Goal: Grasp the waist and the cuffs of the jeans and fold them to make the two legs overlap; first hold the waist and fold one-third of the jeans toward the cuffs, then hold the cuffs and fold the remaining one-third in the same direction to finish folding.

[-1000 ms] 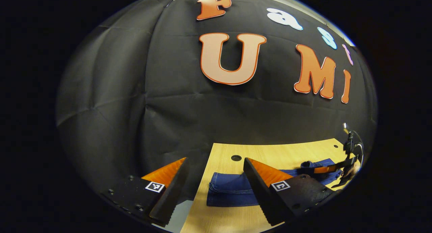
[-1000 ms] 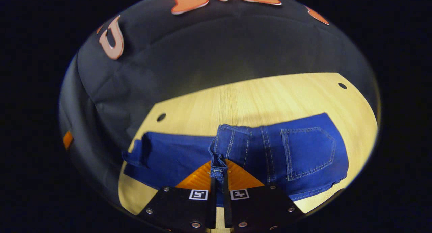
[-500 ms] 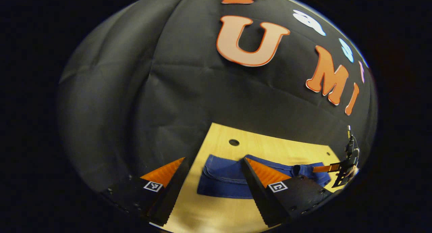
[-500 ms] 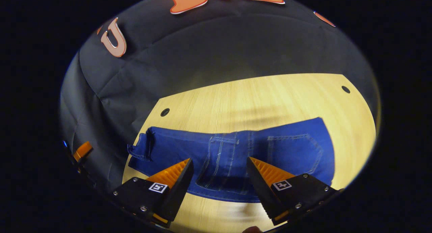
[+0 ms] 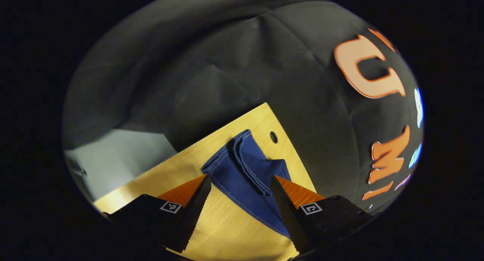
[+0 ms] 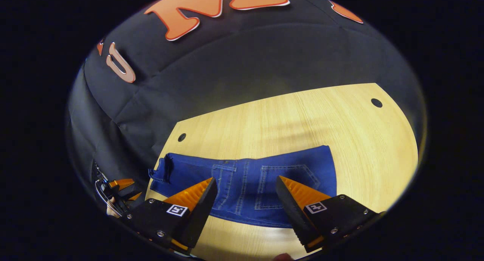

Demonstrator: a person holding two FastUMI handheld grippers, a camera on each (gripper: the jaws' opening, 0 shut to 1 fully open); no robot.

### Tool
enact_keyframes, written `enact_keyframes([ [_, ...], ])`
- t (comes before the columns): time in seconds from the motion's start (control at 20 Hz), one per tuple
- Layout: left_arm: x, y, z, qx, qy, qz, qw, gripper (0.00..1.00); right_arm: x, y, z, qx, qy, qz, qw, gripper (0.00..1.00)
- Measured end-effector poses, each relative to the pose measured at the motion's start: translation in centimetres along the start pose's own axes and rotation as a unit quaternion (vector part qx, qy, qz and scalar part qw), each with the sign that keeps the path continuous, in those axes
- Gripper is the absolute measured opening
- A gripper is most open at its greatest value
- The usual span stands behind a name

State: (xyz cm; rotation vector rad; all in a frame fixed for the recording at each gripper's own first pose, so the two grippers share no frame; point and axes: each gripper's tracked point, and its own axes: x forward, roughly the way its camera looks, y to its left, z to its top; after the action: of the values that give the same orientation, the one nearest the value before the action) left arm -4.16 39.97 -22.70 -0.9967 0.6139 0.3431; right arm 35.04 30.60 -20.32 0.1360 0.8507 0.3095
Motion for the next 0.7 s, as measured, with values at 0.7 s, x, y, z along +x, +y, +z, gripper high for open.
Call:
enact_keyframes([
  [0.7, 4.1, 0.5, 0.7, -0.063, -0.016, -0.015, 0.998, 0.96, -2.7, -4.6, -0.2, 0.05, -0.004, -0.034, 0.998, 0.97],
])
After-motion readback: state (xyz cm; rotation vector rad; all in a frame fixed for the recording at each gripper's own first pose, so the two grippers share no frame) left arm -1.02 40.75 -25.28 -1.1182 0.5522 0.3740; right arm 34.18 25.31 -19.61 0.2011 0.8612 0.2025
